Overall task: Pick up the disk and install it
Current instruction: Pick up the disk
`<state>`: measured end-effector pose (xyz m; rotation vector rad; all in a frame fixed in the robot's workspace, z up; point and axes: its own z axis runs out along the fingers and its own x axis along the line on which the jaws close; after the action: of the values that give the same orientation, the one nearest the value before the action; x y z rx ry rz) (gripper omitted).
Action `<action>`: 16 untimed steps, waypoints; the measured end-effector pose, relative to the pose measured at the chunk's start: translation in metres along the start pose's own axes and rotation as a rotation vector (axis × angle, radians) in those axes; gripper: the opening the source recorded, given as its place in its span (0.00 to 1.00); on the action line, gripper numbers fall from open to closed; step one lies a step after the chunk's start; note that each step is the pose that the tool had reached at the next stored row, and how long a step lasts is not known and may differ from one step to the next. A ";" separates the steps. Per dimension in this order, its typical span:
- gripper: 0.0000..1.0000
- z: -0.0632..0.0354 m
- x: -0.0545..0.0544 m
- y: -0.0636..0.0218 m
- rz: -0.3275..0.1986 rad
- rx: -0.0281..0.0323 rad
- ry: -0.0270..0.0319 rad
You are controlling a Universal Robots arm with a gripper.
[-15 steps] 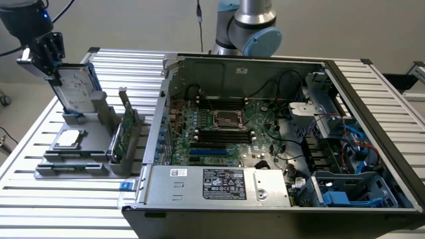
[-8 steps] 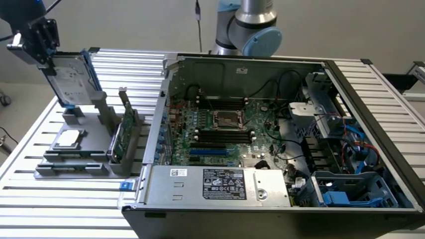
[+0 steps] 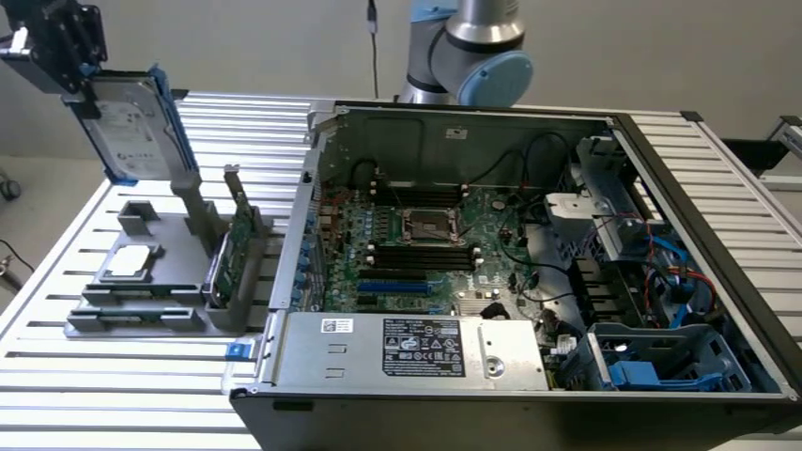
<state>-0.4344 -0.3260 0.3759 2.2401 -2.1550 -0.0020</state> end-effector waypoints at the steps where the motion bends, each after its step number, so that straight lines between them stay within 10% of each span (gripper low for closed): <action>1: 0.33 -0.0043 0.000 -0.0030 0.000 0.0003 -0.0010; 16: 0.33 -0.0632 0.005 -0.0633 -0.014 0.0019 -0.0349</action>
<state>-0.3694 -0.3269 0.4376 2.2733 -2.1569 -0.0397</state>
